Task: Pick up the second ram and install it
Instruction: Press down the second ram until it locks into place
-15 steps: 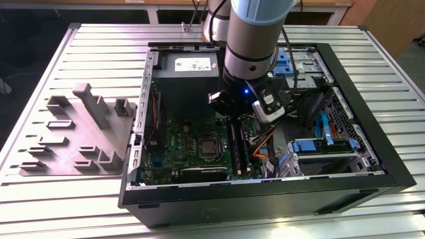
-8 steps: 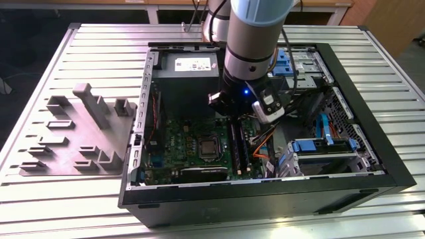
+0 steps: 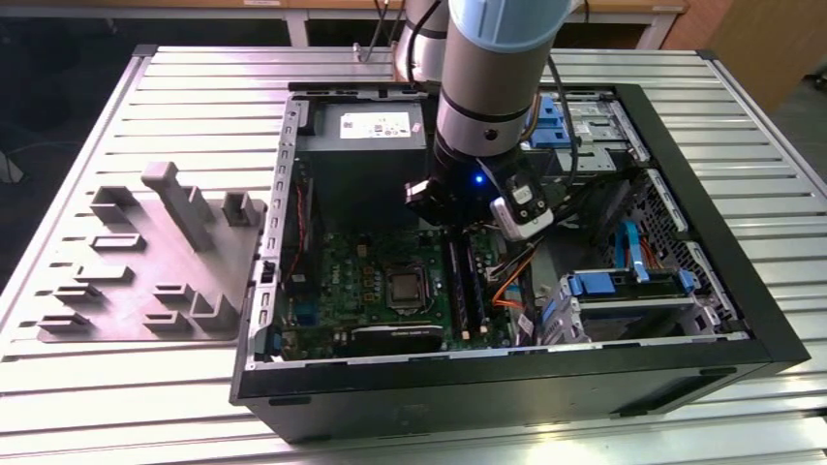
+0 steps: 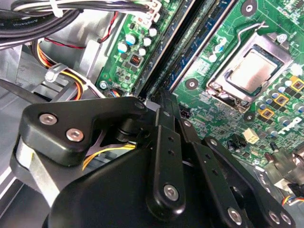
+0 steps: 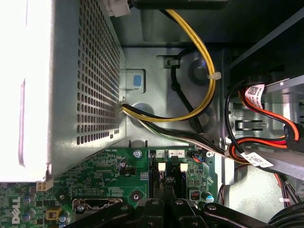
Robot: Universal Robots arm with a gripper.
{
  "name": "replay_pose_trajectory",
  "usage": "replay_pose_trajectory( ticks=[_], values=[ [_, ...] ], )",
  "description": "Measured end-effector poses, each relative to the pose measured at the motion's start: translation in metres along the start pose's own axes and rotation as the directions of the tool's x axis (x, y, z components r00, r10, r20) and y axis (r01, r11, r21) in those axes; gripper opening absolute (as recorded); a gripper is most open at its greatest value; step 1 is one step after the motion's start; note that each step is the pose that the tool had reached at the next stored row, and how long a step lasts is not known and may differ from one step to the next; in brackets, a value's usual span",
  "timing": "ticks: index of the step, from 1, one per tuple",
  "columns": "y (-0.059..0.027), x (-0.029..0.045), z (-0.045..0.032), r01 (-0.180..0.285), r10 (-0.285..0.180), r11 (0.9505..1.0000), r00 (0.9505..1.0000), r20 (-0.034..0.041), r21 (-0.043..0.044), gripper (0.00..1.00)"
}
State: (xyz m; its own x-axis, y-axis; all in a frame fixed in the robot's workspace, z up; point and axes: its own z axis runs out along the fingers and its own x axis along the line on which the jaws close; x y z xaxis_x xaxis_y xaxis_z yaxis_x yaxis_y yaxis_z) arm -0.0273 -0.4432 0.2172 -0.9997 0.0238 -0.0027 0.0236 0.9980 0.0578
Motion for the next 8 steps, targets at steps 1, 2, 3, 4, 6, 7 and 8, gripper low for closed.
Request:
replay_pose_trajectory(
  ticks=[1, 2, 3, 4, 6, 7, 8],
  values=[
    [0.0, 0.0, 0.0, 0.0, 0.0, 1.0, 1.0, 0.0, 0.0, 0.1],
    [0.0, 0.0, 0.0, 0.0, 0.0, 1.0, 1.0, 0.0, 0.0, 0.1],
    [0.0, 0.0, 0.0, 0.0, 0.0, 1.0, 1.0, 0.0, 0.0, 0.1],
    [0.0, 0.0, 0.0, 0.0, 0.0, 1.0, 1.0, 0.0, 0.0, 0.1],
    [0.0, 0.0, 0.0, 0.0, 0.0, 1.0, 1.0, 0.0, 0.0, 0.1],
    [0.0, 0.0, 0.0, 0.0, 0.0, 1.0, 1.0, 0.0, 0.0, 0.1],
    [0.0, 0.0, 0.0, 0.0, 0.0, 1.0, 1.0, 0.0, -0.0001, 0.1]
  ],
)
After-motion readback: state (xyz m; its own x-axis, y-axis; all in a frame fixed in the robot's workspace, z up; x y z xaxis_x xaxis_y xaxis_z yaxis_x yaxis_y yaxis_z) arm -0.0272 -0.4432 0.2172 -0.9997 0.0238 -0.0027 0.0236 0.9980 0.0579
